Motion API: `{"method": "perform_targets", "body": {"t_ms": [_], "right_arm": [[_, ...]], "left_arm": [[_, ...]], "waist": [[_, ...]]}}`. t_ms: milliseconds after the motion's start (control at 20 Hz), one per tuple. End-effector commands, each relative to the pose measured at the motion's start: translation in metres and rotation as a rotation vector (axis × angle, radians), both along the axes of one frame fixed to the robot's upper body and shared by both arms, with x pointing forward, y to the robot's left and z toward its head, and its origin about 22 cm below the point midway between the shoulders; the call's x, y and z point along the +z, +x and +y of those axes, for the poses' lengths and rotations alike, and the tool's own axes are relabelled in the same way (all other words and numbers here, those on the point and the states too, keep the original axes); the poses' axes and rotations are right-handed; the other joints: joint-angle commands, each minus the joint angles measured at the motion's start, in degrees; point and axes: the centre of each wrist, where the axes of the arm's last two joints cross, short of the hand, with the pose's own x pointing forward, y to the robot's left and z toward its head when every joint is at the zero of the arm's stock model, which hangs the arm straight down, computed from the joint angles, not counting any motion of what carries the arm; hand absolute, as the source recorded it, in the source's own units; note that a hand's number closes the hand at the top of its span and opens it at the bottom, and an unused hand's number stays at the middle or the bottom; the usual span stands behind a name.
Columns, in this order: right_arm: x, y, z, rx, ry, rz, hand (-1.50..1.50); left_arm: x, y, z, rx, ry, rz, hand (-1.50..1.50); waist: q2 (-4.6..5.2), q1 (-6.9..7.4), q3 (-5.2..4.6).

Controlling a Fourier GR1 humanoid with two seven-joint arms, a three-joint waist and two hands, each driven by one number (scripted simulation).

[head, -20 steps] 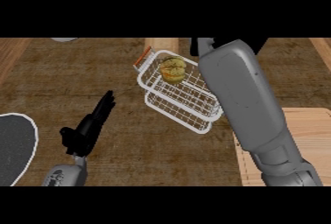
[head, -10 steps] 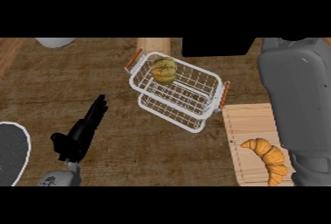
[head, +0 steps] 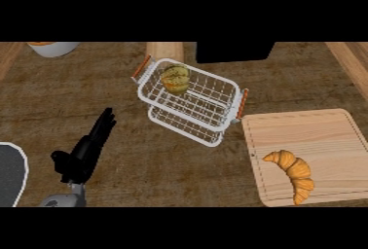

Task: Pick the squash from the cutting board and place it in the tiered basket

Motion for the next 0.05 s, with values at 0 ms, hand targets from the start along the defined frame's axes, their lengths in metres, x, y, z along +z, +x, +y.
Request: {"method": "perform_targets", "body": {"t_ms": [0], "right_arm": [[-0.0071, -0.0629, -0.03, 0.003, -0.023, 0.093, -1.5]], "left_arm": [[0.0024, -0.0075, -0.0002, -0.007, 0.012, -0.015, 0.0]], "waist": [[0.21, 0.63, 0.01]]}}
